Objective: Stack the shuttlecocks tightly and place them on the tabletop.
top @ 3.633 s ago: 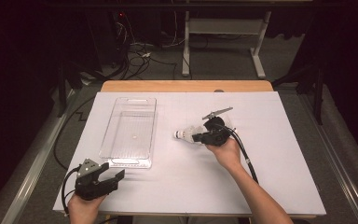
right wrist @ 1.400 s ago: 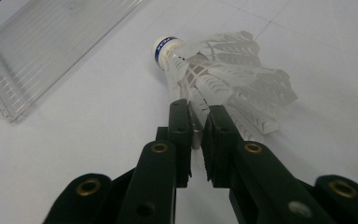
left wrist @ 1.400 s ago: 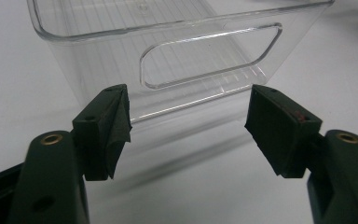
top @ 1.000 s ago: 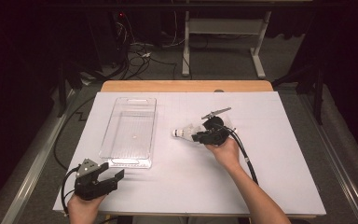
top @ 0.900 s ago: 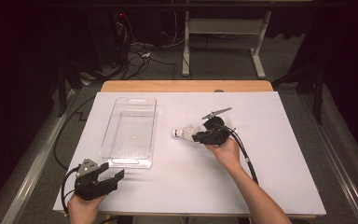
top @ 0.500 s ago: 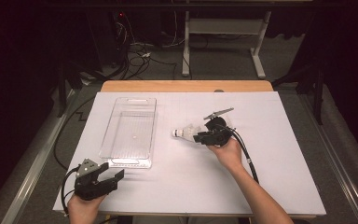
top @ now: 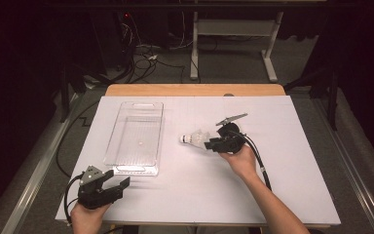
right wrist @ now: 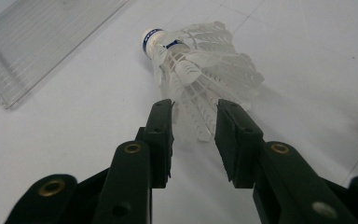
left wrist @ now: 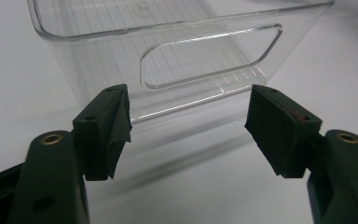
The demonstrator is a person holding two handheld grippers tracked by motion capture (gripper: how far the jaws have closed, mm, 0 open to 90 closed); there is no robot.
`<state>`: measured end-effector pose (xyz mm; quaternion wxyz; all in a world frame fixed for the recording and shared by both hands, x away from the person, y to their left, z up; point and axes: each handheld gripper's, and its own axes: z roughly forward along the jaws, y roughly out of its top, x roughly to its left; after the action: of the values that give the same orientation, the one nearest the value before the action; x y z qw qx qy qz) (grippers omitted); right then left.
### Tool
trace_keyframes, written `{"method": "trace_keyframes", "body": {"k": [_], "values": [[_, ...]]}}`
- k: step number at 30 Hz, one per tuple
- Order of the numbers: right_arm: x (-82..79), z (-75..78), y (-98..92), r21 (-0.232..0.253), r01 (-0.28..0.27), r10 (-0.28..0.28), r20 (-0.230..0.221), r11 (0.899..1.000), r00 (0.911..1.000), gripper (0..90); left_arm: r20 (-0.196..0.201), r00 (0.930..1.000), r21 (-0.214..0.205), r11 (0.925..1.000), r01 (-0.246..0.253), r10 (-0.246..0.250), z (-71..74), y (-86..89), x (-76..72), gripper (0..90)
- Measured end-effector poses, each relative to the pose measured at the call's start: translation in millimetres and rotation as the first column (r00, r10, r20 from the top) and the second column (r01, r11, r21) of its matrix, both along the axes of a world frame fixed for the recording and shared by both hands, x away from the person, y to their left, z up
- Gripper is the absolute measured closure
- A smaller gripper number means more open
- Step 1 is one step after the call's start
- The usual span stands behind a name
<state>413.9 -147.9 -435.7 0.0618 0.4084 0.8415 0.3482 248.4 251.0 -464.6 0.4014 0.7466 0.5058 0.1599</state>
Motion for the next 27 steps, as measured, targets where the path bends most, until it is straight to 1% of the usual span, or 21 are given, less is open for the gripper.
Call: {"method": "trace_keyframes", "body": {"k": [12, 17, 27], "values": [[-5.9, 3.3, -2.8, -0.021, -0.010, 0.010, 0.017, 1.000, 0.9998, 65.6, -0.003, 1.0000, -0.002, 1.0000, 0.000, 0.000, -0.1, 0.0, 0.3, 31.5], [-8.3, 4.0, -4.9, -0.020, -0.014, 0.015, 0.021, 1.000, 0.9997, 65.4, -0.002, 1.0000, 0.000, 1.0000, 0.001, -0.001, -0.1, -0.1, 0.3, 31.5], [-13.0, 5.1, -14.8, -0.012, -0.004, 0.004, 0.029, 1.000, 0.9996, 65.4, -0.001, 1.0000, 0.001, 1.0000, 0.001, -0.001, -0.1, -0.3, 0.3, 31.5]]}}
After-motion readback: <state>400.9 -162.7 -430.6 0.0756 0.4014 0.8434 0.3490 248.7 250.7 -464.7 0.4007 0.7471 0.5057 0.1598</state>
